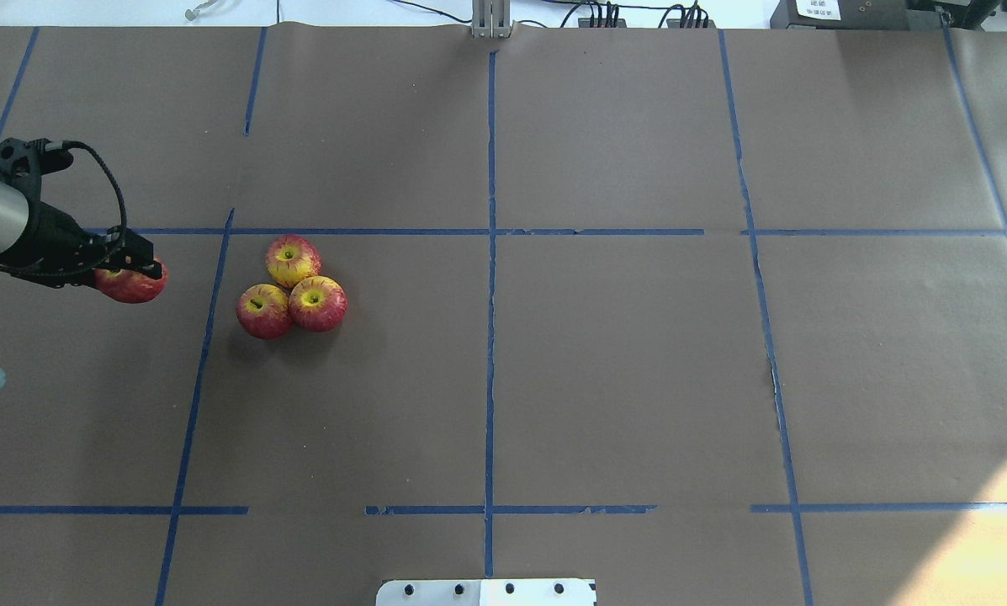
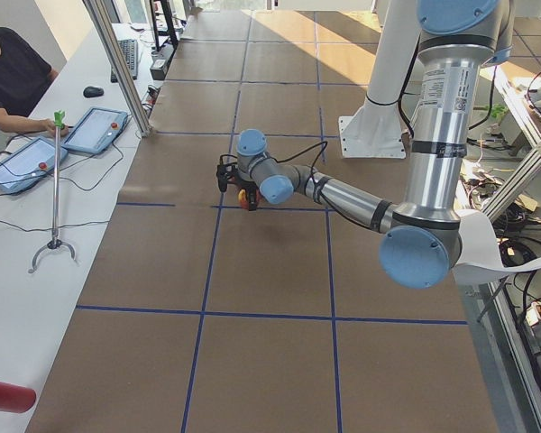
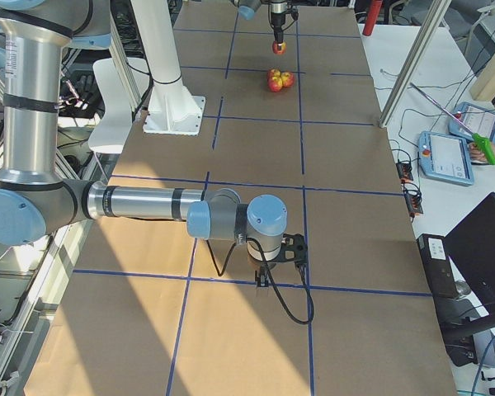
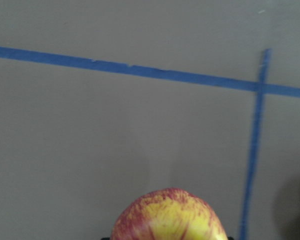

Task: Stack apples
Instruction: 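Carry the apple with the left gripper over the three-apple cluster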

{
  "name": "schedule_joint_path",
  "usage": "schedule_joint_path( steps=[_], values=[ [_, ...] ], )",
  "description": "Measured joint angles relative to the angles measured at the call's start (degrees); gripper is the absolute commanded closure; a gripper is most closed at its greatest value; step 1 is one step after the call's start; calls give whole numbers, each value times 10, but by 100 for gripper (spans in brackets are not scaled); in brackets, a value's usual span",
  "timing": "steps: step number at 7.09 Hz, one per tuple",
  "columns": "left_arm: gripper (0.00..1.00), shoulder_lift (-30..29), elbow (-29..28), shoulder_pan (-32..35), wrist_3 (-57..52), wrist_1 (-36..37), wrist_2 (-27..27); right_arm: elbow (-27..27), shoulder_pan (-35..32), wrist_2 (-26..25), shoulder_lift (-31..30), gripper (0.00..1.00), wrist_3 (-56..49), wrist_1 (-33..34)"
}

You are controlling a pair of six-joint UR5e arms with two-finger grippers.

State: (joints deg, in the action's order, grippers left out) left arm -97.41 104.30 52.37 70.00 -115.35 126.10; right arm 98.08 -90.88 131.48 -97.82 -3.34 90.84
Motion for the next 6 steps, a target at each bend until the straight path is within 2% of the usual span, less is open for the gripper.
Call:
schedule_joint_path(
  steps=[2,3,4,6],
  values=[
    [100,-83,10,-44,85,89,-9,0,0,0,0,0,0,0],
    [100,-109,7,-67,99,125,-30,0,0,0,0,0,0,0],
    [100,-121,4,-84,104,142,-59,0,0,0,0,0,0,0],
    [100,-129,1,-98,106,150,-84,0,0,0,0,0,0,0]
  ],
)
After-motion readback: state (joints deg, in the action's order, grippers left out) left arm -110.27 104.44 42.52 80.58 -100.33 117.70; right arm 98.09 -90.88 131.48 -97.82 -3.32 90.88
